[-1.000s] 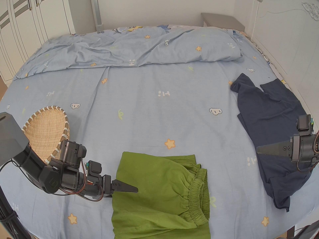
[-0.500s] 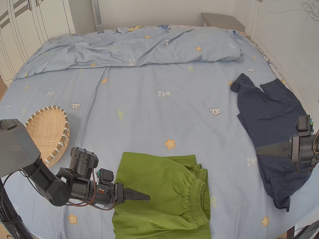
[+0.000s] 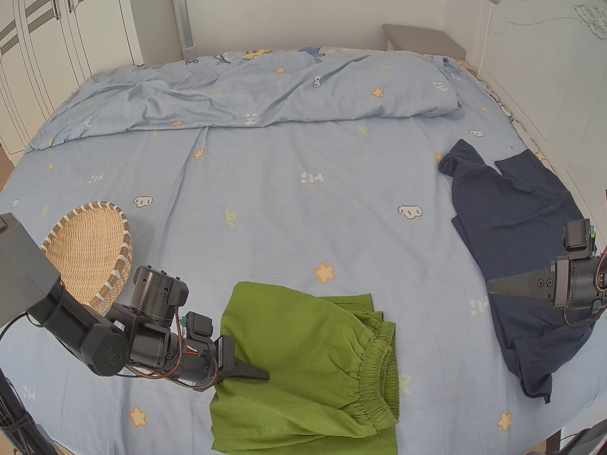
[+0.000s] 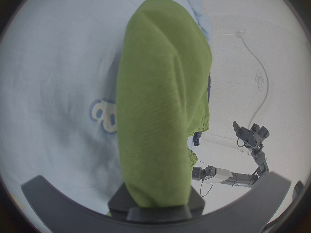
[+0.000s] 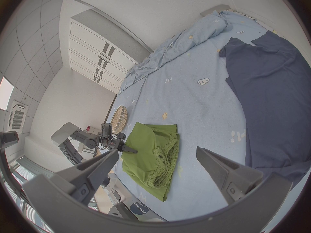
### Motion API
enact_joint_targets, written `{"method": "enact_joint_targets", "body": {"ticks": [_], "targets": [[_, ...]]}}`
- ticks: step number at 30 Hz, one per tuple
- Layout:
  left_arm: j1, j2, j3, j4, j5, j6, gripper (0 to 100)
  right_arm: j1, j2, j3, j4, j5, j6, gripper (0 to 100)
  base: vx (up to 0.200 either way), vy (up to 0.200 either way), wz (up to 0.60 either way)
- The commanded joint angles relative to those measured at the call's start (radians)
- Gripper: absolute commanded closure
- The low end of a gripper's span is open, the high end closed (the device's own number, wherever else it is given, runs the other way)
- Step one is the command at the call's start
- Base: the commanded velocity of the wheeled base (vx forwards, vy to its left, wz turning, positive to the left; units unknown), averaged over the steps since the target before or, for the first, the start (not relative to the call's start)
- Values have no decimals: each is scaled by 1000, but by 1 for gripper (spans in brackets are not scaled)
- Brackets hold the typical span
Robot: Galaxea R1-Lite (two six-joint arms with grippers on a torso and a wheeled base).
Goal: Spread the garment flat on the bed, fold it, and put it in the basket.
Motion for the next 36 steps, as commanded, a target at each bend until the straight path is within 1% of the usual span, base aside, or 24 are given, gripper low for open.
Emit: {"method": "enact_joint_targets", "body": {"ticks": [1,2,3,4,7,8,9,11,12,14,17,22,26,30,36], "targets": [[23,-110,-179,260,40,12,100,0,3,-1,1,1,1,0,0,0,0],[33,-113,-207,309,41,16,100,0,3,-1,1,1,1,0,0,0,0],[38,-113,-219,330,43,21,100,0,3,-1,1,1,1,0,0,0,0],[56,-113,-253,402,43,55,100,0,3,-1,1,1,1,0,0,0,0],[85,-116,-279,467,44,122,100,0,3,-1,1,1,1,0,0,0,0],[101,-126,-290,508,44,164,100,2,4,-1,1,1,1,0,0,0,0],[105,-132,-299,533,44,182,100,2,4,-1,1,-1,1,0,0,0,0],[110,-135,-310,557,44,190,100,2,4,-1,1,-1,1,0,0,0,0],[116,-147,-342,617,44,199,100,2,4,0,1,-1,1,0,0,0,0],[115,-167,-357,663,44,214,100,3,4,-1,1,1,1,0,0,0,0],[105,-185,-360,691,44,236,100,2,4,-1,1,1,1,0,0,200,0],[101,-190,-359,695,44,237,100,3,4,-1,1,1,1,0,0,200,0],[56,-187,-351,695,49,237,100,2,4,-1,1,-1,1,0,0,200,0],[10,-187,-345,697,72,234,100,2,4,-1,1,-1,1,0,0,200,0],[7,-185,-343,697,80,234,100,2,3,-1,1,-1,1,0,0,200,0]]}}
